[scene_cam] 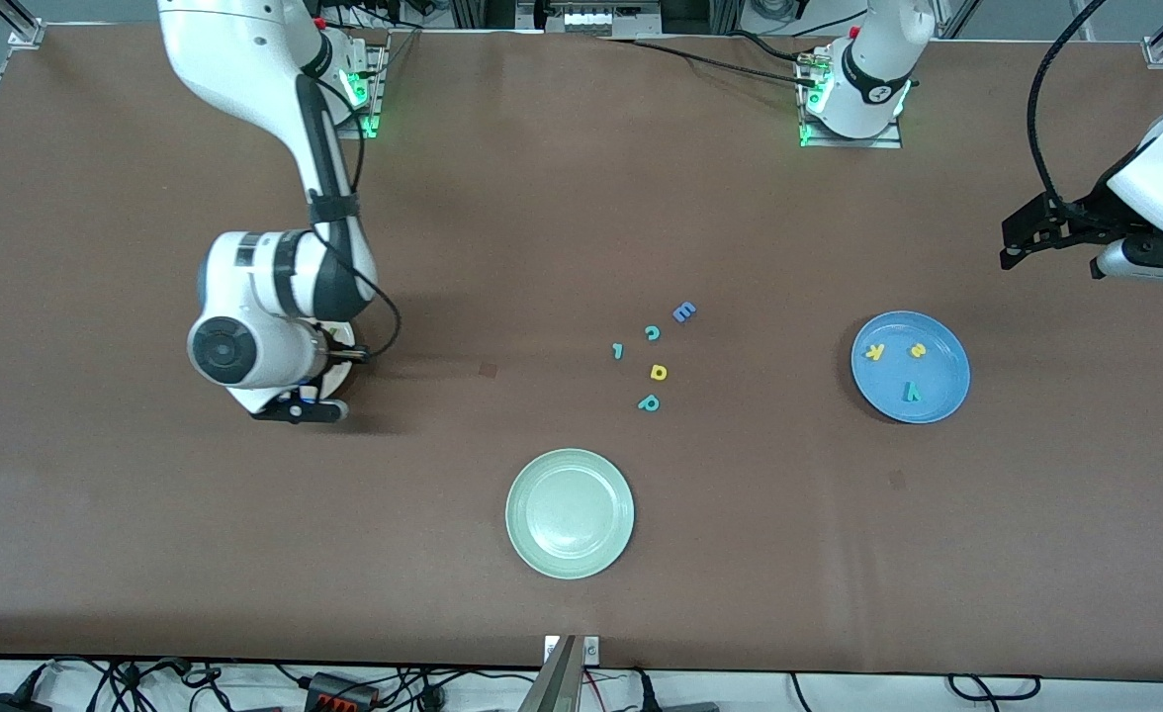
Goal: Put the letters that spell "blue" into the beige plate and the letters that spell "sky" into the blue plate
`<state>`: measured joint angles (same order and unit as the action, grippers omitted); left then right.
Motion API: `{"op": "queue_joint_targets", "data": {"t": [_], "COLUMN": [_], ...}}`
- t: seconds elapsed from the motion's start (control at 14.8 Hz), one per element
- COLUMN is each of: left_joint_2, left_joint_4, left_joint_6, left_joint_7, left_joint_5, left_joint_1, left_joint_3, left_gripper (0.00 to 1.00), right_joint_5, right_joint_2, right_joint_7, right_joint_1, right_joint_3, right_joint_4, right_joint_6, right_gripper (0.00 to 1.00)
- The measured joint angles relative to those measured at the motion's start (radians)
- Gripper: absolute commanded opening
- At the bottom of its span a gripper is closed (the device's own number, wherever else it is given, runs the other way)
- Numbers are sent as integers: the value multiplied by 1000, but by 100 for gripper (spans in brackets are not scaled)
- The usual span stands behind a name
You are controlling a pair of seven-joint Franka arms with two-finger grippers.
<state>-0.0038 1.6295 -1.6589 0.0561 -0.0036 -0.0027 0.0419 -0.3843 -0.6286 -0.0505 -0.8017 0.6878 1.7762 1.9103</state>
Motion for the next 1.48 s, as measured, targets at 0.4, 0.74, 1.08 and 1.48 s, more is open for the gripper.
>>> {"op": "queue_joint_targets", "data": {"t": [0.4, 0.74, 1.08, 1.48], "left_joint_2": [0, 0, 0, 0], "left_joint_4": [0, 0, 0, 0], "left_joint_6": [0, 1, 1, 2], "left_joint_7": [0, 0, 0, 0], "left_joint_5": [0, 0, 0, 0], "left_joint_1": [0, 0, 0, 0], "left_joint_3": [0, 0, 0, 0], "left_gripper": [100, 100, 100, 100], "right_joint_5": [0, -2, -3, -2], "right_joint_2": [-13, -29, 21, 47], "right_joint_7": [-170, -197, -195, -195], "right_joint_1": [30, 60, 60, 62], "right_joint_3": [44, 45, 73, 158], "right_joint_4": [106, 101, -46, -291], "right_joint_6": [16, 35, -73, -271], "right_gripper": [69, 100, 100, 100]}}
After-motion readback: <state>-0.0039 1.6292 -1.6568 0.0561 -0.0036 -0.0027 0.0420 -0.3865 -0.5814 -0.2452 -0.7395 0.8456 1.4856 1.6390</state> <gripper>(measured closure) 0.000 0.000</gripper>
